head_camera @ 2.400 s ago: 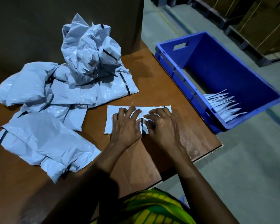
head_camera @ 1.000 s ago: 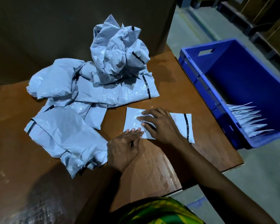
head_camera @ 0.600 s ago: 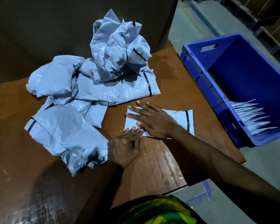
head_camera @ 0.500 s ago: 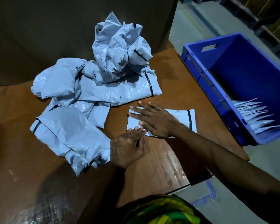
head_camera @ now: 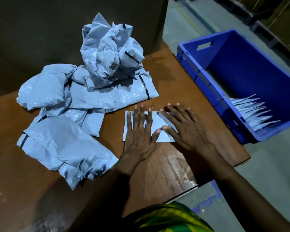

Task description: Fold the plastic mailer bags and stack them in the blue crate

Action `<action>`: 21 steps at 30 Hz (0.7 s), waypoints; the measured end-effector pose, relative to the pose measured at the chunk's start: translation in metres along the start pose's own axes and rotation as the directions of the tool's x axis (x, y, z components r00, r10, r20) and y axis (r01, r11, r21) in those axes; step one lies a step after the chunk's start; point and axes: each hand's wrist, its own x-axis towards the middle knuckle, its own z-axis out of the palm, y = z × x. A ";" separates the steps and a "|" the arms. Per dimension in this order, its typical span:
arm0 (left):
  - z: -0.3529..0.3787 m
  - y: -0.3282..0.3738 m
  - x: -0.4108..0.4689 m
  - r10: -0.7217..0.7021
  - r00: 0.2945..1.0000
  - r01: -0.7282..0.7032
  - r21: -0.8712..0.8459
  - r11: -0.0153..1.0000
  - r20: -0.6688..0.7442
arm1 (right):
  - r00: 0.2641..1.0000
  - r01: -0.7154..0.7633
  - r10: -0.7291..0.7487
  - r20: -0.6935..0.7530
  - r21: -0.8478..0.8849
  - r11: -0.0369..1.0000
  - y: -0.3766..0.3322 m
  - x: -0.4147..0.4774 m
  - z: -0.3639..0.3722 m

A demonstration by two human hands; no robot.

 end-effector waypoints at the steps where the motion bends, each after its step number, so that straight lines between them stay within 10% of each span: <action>1: 0.000 0.000 -0.001 0.008 1.000 -0.009 0.025 1.000 0.019 | 1.000 -0.023 0.023 -0.008 0.028 0.999 -0.002 -0.003 0.004; 21: 0.007 0.005 0.020 -0.051 0.998 0.051 0.018 0.999 0.025 | 0.994 -0.069 0.077 -0.078 0.097 0.993 0.000 0.014 0.027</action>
